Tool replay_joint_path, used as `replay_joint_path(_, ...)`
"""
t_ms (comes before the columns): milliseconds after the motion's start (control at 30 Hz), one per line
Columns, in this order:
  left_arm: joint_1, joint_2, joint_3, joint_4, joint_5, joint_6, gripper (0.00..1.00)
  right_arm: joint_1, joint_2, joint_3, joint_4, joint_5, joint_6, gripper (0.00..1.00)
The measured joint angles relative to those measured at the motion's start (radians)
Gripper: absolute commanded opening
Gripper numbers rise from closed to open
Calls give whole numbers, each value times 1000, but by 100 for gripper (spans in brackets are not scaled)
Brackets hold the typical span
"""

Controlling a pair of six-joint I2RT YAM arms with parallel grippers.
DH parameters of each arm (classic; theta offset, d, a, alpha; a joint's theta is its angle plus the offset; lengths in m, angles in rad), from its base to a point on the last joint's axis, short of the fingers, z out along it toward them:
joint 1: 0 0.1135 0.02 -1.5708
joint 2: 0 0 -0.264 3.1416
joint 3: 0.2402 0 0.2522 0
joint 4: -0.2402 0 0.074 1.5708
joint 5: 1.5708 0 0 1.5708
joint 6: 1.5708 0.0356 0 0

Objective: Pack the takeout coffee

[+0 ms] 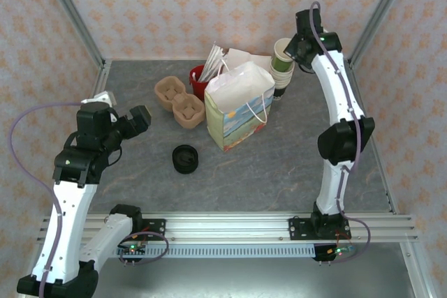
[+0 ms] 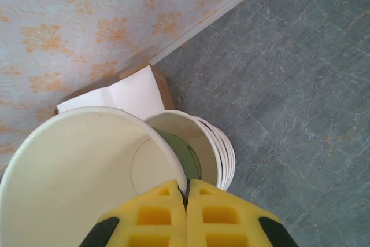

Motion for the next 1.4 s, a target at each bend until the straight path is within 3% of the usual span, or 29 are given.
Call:
replay_joint_path(300, 0, -35, -6, -19, 13, 0, 100, 0, -238, -151, -1, -38, -8, 0)
replay_joint_path(733, 0, -117, -251, 34, 132, -29, 98, 26, -884, -734, 13, -39, -33, 0)
replay_joint_path(900, -20, -92, -361, 68, 178, -50, 94, 187, -1126, -1037, -6, -29, 0, 0)
replay_joint_path(1033, -90, -67, -412, 74, 164, -81, 92, 337, -1236, -1283, 4, -22, 66, 0)
replay_joint_path(1267, -239, 10, -415, 77, 67, -147, 86, 659, -1177, -1480, 118, 68, 170, 0)
replay_joint_path(1400, -309, 73, -415, 79, 15, -175, 82, 744, -1113, -1484, 209, 120, 204, 0)
